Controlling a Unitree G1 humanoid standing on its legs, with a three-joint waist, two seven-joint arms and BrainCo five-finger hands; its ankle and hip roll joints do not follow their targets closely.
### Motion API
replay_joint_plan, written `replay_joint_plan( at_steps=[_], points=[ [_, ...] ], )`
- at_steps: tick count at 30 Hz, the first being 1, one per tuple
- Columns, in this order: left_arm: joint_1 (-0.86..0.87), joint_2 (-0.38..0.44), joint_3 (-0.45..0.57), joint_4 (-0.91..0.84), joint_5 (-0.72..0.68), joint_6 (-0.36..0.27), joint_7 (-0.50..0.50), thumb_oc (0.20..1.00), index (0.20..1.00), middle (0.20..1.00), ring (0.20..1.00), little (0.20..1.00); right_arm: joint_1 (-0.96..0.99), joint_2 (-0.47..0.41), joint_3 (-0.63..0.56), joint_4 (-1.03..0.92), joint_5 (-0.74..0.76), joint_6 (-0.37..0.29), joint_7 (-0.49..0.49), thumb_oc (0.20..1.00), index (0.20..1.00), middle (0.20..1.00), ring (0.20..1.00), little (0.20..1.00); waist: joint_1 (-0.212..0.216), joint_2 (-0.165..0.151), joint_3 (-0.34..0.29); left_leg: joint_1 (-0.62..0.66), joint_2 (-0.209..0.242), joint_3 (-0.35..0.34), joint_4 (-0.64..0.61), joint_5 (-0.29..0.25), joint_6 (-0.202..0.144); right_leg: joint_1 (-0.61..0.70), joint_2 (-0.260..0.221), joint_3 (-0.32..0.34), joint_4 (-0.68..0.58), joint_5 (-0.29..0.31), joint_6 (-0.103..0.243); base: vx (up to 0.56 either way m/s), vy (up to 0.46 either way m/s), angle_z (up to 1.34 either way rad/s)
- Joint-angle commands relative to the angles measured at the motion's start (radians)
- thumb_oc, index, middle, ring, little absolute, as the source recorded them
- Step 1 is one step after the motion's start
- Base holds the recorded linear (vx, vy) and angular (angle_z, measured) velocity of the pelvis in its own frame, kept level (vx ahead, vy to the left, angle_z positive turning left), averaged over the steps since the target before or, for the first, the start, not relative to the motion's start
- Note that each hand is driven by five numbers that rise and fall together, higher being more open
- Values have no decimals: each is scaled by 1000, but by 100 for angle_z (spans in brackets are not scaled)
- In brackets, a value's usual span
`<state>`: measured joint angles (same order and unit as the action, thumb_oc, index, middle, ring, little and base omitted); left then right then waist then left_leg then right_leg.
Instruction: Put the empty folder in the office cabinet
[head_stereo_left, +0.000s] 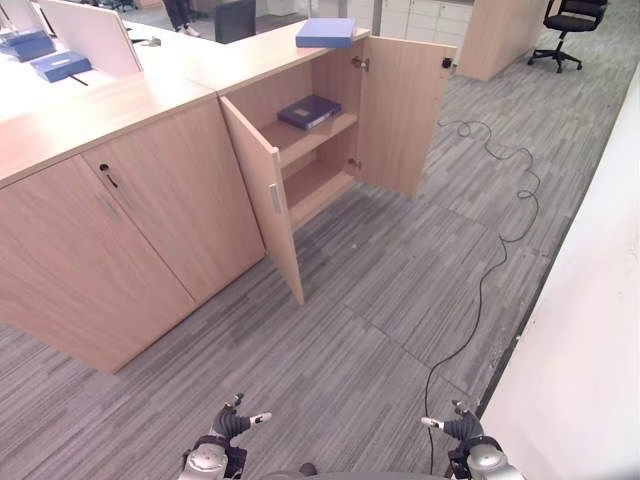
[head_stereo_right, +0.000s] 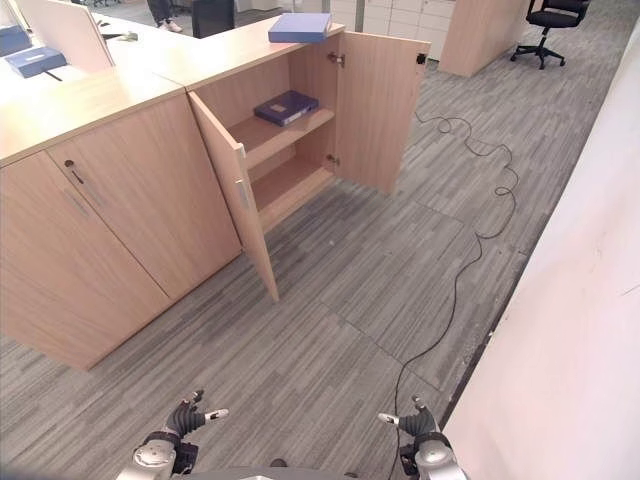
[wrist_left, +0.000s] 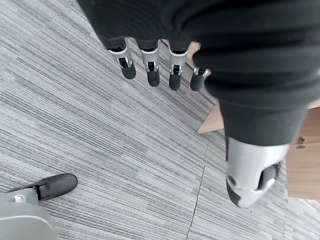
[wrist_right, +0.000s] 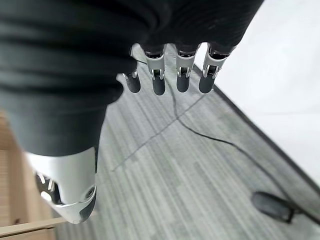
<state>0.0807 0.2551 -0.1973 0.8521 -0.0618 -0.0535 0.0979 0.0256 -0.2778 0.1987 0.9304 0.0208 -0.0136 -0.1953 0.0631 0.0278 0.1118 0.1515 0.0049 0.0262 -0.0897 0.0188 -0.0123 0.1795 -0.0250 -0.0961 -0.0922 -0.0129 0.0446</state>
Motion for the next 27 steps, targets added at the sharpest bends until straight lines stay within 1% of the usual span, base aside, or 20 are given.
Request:
replay_joint_plan(
  at_steps=[1, 8, 13, 19, 27],
  points=[
    [-78, 31, -4, 3, -8, -47, 0, 1000, 1000, 1000, 1000, 1000, -49, -28, 35, -61, 28, -40, -1, 1000, 1000, 1000, 1000, 1000, 16, -29, 7, 41, 20, 4, 2, -86, -55, -22, -77, -26, 37, 7, 118, 0, 0, 0],
    [-85, 33, 0, -5, -10, -46, 7, 1000, 1000, 1000, 1000, 1000, -60, -37, 22, -80, 33, -42, -9, 1000, 1000, 1000, 1000, 1000, 18, -32, 1, 44, 20, 6, 2, -89, -55, -18, -77, -26, 35, 7, 118, 0, 0, 0],
    [-91, 53, 7, -73, -22, -56, -2, 1000, 1000, 1000, 1000, 1000, -72, -54, -7, -159, 51, -60, -20, 1000, 1000, 1000, 1000, 1000, 19, -32, -1, 46, 20, 4, 2, -89, -55, -15, -77, -27, 36, 6, 119, 0, 0, 0],
    [-106, 65, 9, -108, -37, -64, -7, 1000, 1000, 1000, 1000, 1000, -91, -68, -28, -225, 72, -78, -30, 1000, 1000, 1000, 1000, 1000, 21, -33, -2, 47, 21, 3, 2, -88, -57, -14, -76, -24, 35, 7, 120, 0, 0, 0],
    [-121, 67, 7, -105, -36, -63, -1, 1000, 1000, 1000, 1000, 1000, -100, -65, -30, -219, 79, -78, -37, 1000, 1000, 1000, 1000, 1000, 23, -33, -4, 48, 21, 3, 2, -90, -58, -11, -76, -20, 26, 13, 121, 0, 0, 0]
  ],
)
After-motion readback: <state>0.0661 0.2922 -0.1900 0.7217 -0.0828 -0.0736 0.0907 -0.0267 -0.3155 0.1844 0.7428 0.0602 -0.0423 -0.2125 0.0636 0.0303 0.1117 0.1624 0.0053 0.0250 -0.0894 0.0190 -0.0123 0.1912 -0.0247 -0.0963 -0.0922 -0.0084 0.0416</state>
